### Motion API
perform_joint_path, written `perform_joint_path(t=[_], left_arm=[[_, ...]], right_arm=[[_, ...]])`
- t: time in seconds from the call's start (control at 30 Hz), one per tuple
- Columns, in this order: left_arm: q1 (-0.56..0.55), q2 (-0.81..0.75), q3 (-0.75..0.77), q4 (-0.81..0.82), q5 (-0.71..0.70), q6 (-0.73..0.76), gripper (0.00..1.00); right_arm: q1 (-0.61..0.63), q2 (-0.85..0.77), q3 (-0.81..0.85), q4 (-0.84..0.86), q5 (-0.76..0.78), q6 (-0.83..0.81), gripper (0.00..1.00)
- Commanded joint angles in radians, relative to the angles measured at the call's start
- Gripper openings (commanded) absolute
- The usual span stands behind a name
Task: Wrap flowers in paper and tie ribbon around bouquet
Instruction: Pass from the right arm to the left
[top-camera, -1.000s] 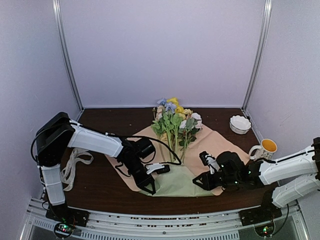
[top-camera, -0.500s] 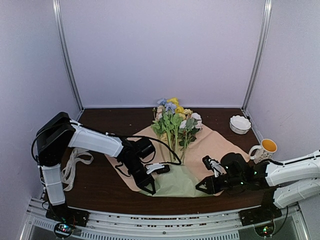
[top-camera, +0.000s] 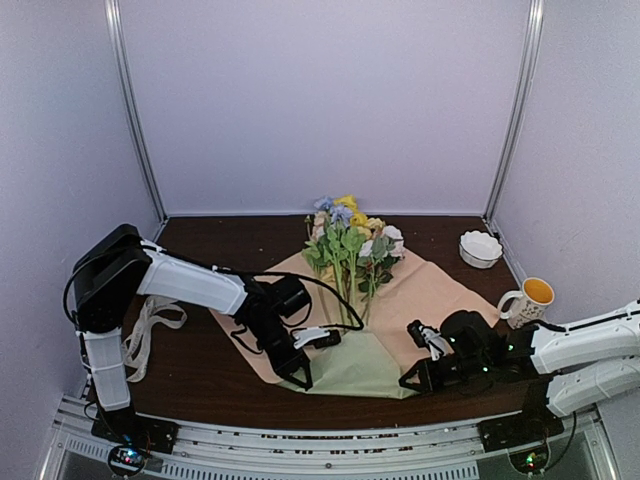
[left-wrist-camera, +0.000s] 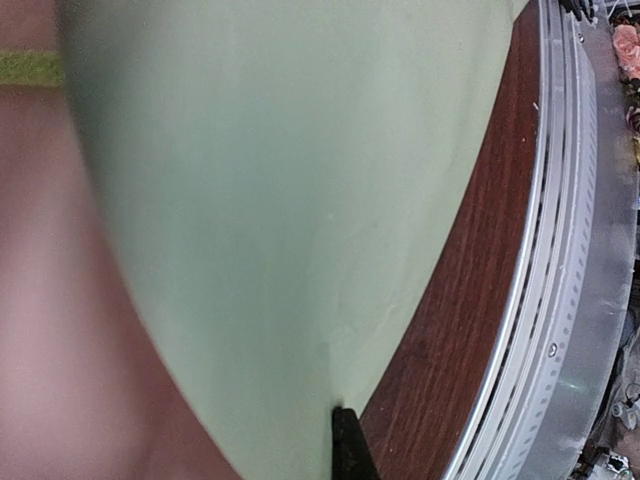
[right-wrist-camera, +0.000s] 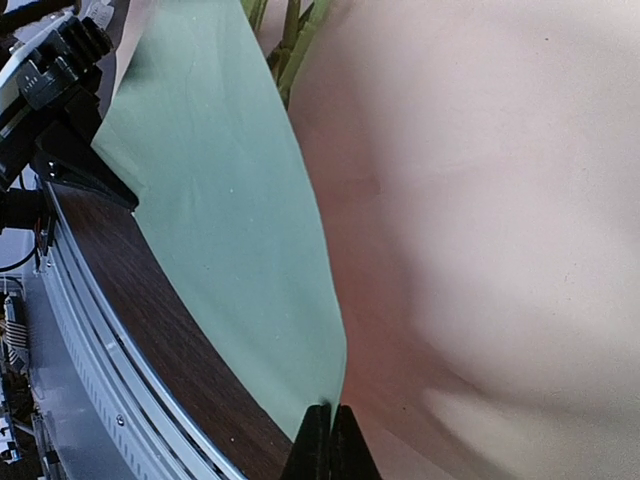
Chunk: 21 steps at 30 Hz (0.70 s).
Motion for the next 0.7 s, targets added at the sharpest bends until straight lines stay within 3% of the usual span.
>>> perform_joint_path(t=[0.0, 0.43, 0.67], left_arm=[[0.006, 0.029, -0.010, -0.060, -0.029, 0.000, 0.00], [0.016, 0.047, -0.025, -0.064, -0.006, 0.007, 0.00], [0.016, 0.058, -0.020, -0.064, 0.007, 0.006, 0.00]], right_arm=[[-0.010, 0.011, 0.001, -0.087, 0.088, 0.006, 0.00], [-0.039, 0.073, 0.003, -0.106, 0.123, 0.031, 0.00], [-0.045, 0.020, 0.158, -0.358, 0.208, -0.035, 0.14]])
